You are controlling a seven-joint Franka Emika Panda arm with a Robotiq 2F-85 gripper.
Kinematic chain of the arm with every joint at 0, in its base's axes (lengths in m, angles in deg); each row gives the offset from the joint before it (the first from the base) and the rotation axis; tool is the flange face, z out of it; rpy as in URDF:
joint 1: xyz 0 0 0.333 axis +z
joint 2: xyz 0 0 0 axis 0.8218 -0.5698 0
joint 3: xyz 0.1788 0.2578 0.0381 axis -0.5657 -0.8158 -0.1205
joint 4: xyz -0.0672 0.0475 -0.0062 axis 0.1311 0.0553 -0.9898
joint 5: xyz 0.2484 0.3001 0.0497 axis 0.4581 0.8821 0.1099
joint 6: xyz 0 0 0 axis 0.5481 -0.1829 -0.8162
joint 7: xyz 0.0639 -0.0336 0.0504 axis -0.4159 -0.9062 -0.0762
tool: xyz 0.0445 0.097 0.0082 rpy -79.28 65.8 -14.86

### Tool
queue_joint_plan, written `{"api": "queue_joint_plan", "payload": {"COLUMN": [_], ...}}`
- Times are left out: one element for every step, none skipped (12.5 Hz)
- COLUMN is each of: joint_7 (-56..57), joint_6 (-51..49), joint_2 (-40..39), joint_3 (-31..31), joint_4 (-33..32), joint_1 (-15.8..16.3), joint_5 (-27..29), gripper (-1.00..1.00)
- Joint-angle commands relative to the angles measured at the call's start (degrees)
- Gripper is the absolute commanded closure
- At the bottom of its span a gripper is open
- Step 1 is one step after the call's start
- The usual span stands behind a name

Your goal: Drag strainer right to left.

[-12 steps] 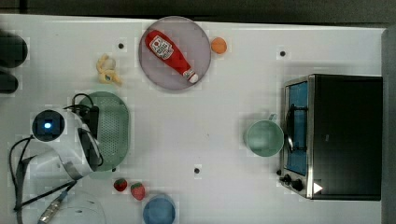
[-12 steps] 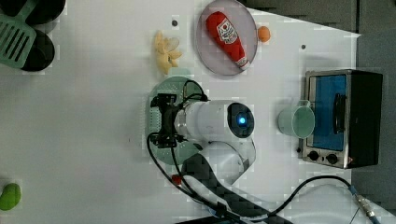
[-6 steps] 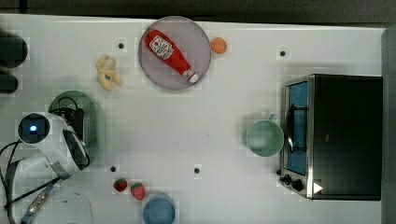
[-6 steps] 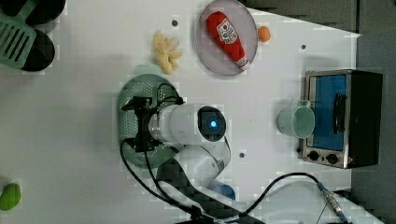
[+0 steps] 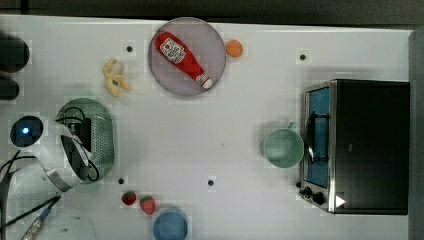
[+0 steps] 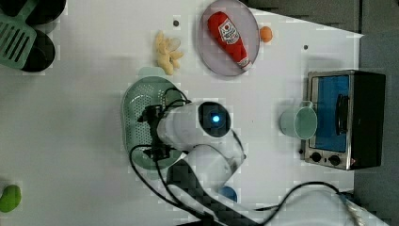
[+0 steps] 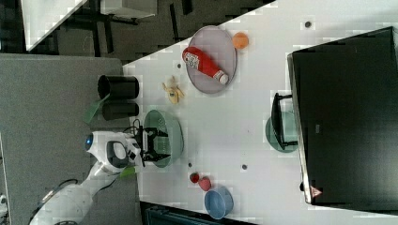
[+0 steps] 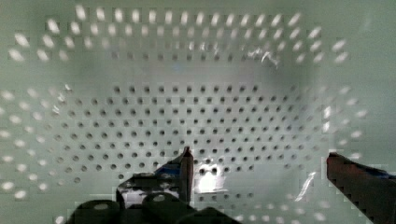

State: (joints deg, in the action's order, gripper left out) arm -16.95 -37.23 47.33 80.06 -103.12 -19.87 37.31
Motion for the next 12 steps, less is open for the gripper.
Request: {"api": "queue_joint_plan", "payload": {"joint_7": [12.9,16.8,21.6,27.3,33.5,39.8,46.0,52.2,58.7,64.7,69.8,73.9], "joint_6": [-7.4,-10.8,-14.3,-18.1,-21.7,-24.7,-27.1,-30.0,-33.0,-35.1,-36.1,-36.4], "joint_2": [14.1,18.0,21.8,25.5,29.1,32.5,35.8,38.7,41.3,43.5,45.4,46.9], "joint_3": [4.7,7.3,10.4,13.8,17.3,20.7,23.9,27.2,30.2,33.0,35.4,37.5], "joint_4": [0.4,0.4,0.5,0.5,0.5,0.5,0.5,0.5,0.5,0.5,0.4,0.4], "joint_1": [-1.2,-1.6,-1.9,-2.2,-2.5,-2.8,-3.1,-3.5,-3.9,-4.1,-4.3,-4.5], "joint_5": [-0.8,-0.8,-1.2,-2.0,-3.3,-4.3,-5.1,-6.5,-8.4,-10.2,-12.1,-13.9], "gripper": [-1.0,-1.0,-1.0,-1.0,-1.0,-1.0,-1.0,-1.0,-1.0,-1.0,-1.0,-1.0]}}
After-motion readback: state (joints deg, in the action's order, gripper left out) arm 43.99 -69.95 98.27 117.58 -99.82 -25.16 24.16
